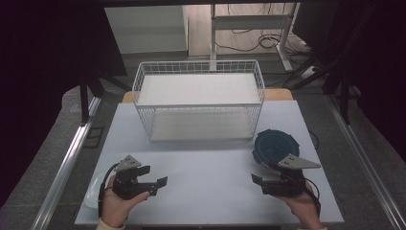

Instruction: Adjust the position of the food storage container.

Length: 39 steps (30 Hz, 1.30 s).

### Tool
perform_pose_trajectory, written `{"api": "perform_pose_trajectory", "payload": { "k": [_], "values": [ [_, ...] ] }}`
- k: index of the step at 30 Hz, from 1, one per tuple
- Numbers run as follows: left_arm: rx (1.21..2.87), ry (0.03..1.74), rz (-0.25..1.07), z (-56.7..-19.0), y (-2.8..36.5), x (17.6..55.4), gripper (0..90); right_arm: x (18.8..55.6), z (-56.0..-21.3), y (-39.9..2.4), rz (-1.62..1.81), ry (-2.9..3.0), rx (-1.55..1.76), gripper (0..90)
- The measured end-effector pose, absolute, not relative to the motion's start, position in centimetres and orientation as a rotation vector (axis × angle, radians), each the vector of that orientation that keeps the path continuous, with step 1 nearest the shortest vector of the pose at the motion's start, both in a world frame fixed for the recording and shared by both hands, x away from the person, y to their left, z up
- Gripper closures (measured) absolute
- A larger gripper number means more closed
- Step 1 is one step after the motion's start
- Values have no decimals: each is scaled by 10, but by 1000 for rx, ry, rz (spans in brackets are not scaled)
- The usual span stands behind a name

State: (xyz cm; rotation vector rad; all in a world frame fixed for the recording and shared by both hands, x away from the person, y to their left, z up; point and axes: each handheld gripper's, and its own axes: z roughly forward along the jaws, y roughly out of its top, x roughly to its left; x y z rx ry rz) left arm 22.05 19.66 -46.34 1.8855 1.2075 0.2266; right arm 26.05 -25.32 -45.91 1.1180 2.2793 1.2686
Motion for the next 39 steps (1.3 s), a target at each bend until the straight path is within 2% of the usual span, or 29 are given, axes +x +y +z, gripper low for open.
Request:
{"api": "perform_pose_trajectory", "payload": {
  "k": [6, 23, 29, 39],
  "values": [
    [1891, 1213, 227, -462, 195, 220, 182, 259, -458, -254, 1262, 2270, 1119, 208],
    [1888, 1225, 211, -458, 194, 221, 177, 259, -457, -245, 1239, 2297, 1166, 207],
    [1911, 1191, 197, -457, 183, 218, 178, 256, -452, -242, 1216, 2300, 1141, 215],
    [1938, 1187, 207, -457, 182, 219, 181, 264, -440, -253, 1227, 2273, 1165, 265]
  ]
}}
